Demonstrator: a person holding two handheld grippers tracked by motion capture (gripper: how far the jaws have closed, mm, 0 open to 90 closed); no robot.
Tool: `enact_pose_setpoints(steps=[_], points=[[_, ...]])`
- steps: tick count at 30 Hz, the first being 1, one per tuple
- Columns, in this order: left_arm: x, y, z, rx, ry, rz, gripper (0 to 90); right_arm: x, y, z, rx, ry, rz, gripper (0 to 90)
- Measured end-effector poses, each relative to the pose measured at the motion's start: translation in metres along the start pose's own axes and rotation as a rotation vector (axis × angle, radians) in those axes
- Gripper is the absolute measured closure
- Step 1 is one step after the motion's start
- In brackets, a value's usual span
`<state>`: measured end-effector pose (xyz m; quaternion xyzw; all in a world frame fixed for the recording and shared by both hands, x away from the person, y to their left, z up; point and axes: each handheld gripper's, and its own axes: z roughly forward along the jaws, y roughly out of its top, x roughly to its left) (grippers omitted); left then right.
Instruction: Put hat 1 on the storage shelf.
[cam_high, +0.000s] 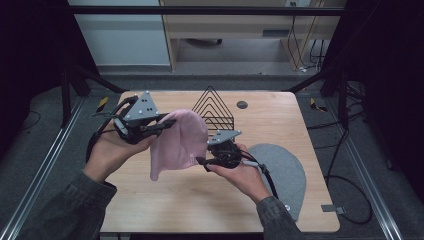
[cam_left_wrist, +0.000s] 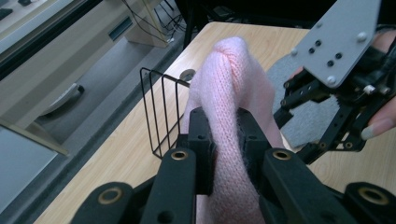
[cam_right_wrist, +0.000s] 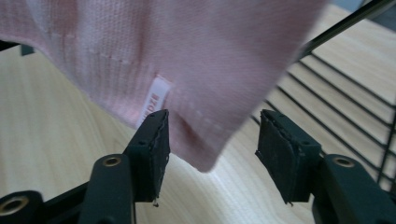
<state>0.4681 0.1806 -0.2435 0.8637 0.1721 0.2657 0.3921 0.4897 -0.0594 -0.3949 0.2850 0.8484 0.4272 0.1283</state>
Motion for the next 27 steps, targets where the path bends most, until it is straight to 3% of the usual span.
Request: enact_pose_setpoints(steps=[5,9,10,17,27], points=[[0.003,0.001,0.004,-0.013,-0.011,-0.011,79.1,0.000,0.000,0.003,0.001,0.032,-0.024,68.2],[0.015,0.006,0.005,-0.025,-0.022,-0.032,78.8,-0.001,0.002,-0.001,-0.010,0.026,-0.022,76.3],[0.018,0.008,0.006,-0.032,-0.025,-0.040,78.8,-0.002,0.007,-0.010,-0.030,0.025,-0.027,79.6],[0.036,0.026,0.017,-0.052,-0.027,-0.063,78.7,-0.013,0.020,-0.041,-0.063,0.003,-0.046,82.4],[0.047,0.048,0.030,-0.083,0.013,-0.071,78.7,-0.025,0.031,-0.060,-0.080,-0.032,-0.064,83.1]])
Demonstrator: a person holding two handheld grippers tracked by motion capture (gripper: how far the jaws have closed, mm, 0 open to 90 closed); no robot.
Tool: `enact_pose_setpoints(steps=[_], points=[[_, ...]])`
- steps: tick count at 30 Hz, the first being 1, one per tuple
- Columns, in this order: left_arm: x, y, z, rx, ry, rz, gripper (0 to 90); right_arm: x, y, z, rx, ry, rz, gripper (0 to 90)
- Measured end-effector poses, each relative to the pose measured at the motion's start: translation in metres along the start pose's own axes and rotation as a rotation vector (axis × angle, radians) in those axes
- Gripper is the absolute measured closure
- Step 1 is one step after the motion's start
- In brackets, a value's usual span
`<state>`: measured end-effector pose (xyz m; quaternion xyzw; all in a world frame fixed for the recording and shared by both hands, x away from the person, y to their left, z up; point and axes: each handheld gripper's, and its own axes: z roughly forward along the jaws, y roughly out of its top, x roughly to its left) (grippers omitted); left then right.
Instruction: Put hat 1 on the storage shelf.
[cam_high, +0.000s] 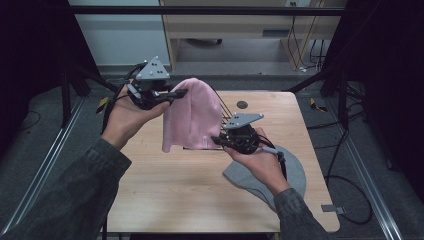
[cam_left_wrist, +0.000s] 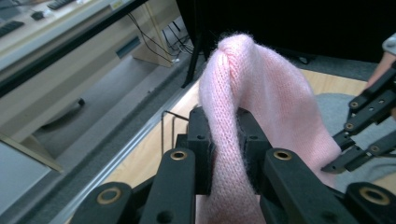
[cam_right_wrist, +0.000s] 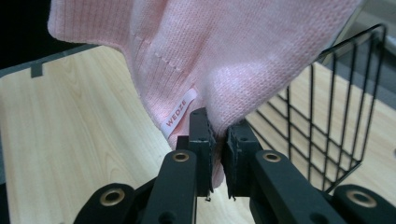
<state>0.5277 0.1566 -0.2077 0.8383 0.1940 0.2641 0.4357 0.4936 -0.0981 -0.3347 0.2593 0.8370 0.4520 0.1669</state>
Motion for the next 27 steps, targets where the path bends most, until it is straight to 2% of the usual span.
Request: enact_pose_setpoints(steps=[2,6,10,14,18,21,26,27], points=[[0.000,0.008,-0.001,-0.007,0.017,0.019,78.7,-0.003,0.005,-0.003,-0.012,-0.007,0.000,83.1],[0.004,0.026,0.000,-0.036,0.051,0.026,78.5,-0.012,0.017,-0.012,-0.047,-0.031,0.003,83.0],[0.013,0.038,0.007,-0.044,0.069,0.024,78.3,-0.024,0.031,-0.015,-0.073,-0.067,0.001,83.0],[0.025,0.047,0.018,-0.046,0.077,0.046,78.1,-0.038,0.041,-0.012,-0.085,-0.103,0.009,83.0],[0.036,0.052,0.030,-0.047,0.081,0.061,77.9,-0.053,0.045,-0.003,-0.085,-0.132,0.022,83.0],[0.047,0.050,0.045,-0.031,0.079,0.047,77.9,-0.065,0.046,0.006,-0.080,-0.161,0.035,83.0],[0.053,0.045,0.066,-0.027,0.065,0.030,77.9,-0.076,0.041,0.015,-0.055,-0.180,0.040,83.0],[0.053,0.045,0.066,-0.027,0.065,0.030,77.9,-0.077,0.040,0.017,-0.047,-0.189,0.036,83.0]])
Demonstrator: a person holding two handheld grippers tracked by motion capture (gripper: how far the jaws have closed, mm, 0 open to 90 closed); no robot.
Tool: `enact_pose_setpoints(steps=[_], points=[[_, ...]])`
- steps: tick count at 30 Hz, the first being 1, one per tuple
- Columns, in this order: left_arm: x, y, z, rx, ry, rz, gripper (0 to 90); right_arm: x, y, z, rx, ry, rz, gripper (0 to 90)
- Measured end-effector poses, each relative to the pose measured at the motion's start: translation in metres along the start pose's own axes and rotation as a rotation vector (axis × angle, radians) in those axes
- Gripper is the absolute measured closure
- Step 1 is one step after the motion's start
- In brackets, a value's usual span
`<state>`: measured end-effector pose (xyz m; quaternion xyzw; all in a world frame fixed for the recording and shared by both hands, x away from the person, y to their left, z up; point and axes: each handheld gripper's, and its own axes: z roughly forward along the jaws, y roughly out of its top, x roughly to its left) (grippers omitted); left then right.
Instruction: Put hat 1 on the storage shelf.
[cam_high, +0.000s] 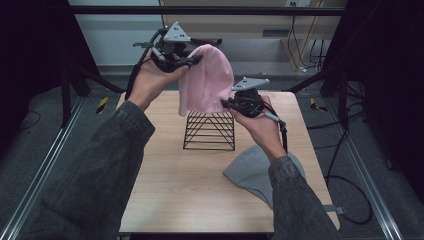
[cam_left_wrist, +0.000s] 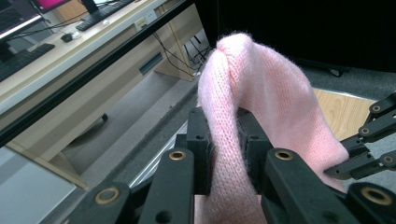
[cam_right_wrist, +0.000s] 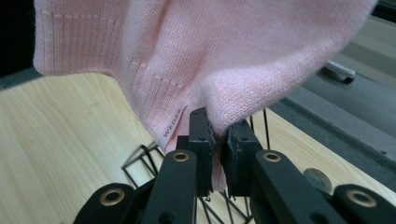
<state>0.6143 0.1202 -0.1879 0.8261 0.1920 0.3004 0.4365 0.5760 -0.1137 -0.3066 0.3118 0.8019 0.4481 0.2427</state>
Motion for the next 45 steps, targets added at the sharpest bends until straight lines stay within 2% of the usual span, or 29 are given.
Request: enact_pose_setpoints(steps=[2,7,11,13,18,21,26,31,33,42,45], points=[[-0.002,-0.002,0.010,-0.012,-0.001,0.001,77.9,-0.003,-0.003,0.004,0.006,-0.002,0.002,83.0],[-0.008,-0.005,0.019,-0.023,-0.007,0.005,77.9,-0.007,-0.010,0.010,0.018,-0.007,0.005,82.9],[-0.006,-0.006,0.016,-0.021,-0.002,-0.007,77.9,-0.010,-0.016,0.008,0.014,0.001,0.019,83.0],[-0.004,-0.006,0.014,-0.024,-0.010,-0.028,77.9,-0.011,-0.017,0.007,0.009,-0.001,0.031,83.0],[-0.007,-0.006,0.011,-0.020,-0.014,-0.046,77.9,-0.009,-0.021,0.005,0.021,0.003,0.017,83.0],[-0.011,-0.006,0.011,-0.005,-0.015,-0.023,77.9,-0.008,-0.022,0.003,0.023,-0.003,0.009,83.0],[-0.013,-0.019,0.026,0.010,-0.017,-0.022,77.3,-0.009,-0.033,0.007,0.055,-0.029,0.005,82.9],[-0.016,-0.030,0.038,-0.003,-0.026,-0.018,76.6,-0.009,-0.045,0.014,0.070,-0.041,0.008,82.8],[-0.019,-0.034,0.041,-0.007,-0.041,-0.025,76.6,-0.009,-0.049,0.015,0.076,-0.041,0.005,82.7],[-0.032,-0.052,0.043,0.044,-0.072,-0.018,76.5,-0.006,-0.073,0.023,0.111,-0.040,0.025,82.5],[-0.037,-0.060,0.044,0.058,-0.079,-0.019,76.3,-0.004,-0.080,0.027,0.134,-0.036,0.017,82.0]])
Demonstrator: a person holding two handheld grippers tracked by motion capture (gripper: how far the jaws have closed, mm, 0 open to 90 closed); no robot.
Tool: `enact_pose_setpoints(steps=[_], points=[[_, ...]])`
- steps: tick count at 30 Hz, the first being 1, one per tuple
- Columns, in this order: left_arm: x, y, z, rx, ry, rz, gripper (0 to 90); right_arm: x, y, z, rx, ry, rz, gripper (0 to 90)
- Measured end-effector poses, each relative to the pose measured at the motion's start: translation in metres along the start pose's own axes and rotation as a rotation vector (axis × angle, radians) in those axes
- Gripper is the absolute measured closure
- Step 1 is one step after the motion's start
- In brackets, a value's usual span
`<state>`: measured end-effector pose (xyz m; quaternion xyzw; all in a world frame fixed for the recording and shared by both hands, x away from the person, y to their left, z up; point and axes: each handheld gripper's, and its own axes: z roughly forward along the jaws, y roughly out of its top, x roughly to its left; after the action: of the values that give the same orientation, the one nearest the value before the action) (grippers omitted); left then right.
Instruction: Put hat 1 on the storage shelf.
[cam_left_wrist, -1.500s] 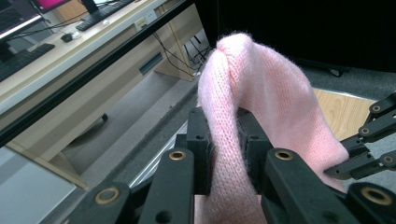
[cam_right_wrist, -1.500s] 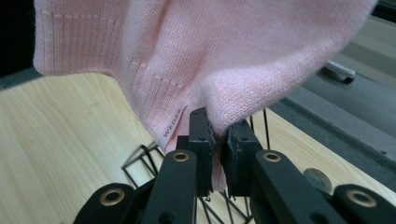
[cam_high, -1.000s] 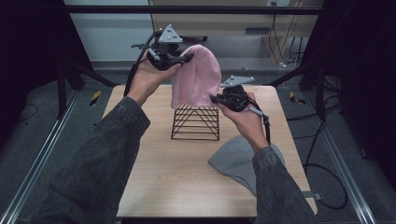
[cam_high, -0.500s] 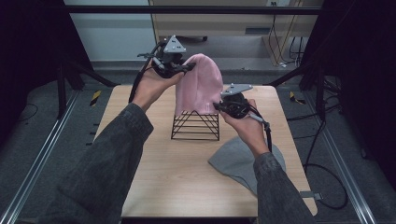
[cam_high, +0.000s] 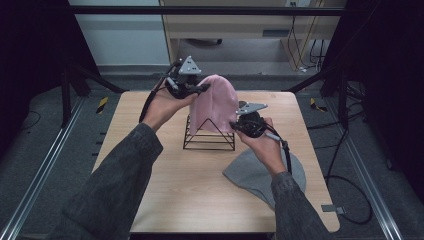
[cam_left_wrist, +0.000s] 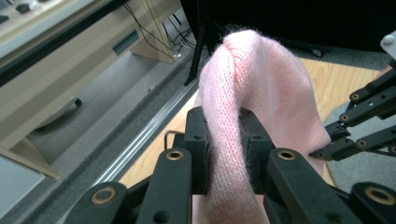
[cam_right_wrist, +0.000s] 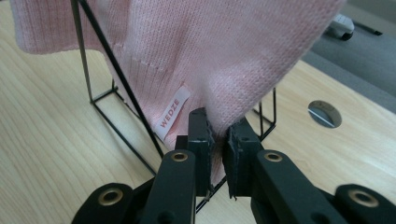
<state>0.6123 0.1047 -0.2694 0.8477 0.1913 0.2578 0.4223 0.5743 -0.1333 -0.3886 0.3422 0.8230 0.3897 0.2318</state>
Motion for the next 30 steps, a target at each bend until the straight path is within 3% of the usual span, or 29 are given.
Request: enact_pose_setpoints(steps=[3,5,12,25,30], points=[[-0.003,-0.007,0.002,-0.006,-0.016,-0.028,76.5,0.002,-0.002,0.004,0.013,0.004,-0.001,80.4],[-0.005,-0.010,0.004,-0.007,-0.021,-0.037,77.0,0.002,-0.004,0.006,0.033,0.010,0.001,74.5],[-0.015,-0.012,0.007,0.008,-0.037,-0.029,77.3,0.001,-0.008,-0.008,0.048,-0.007,0.026,58.0],[-0.022,-0.035,0.010,0.030,-0.061,-0.046,76.7,-0.010,-0.030,-0.041,0.049,-0.062,0.042,50.3],[-0.021,-0.049,0.009,0.025,-0.062,-0.101,76.5,-0.016,-0.046,-0.048,0.065,-0.073,0.062,49.8]])
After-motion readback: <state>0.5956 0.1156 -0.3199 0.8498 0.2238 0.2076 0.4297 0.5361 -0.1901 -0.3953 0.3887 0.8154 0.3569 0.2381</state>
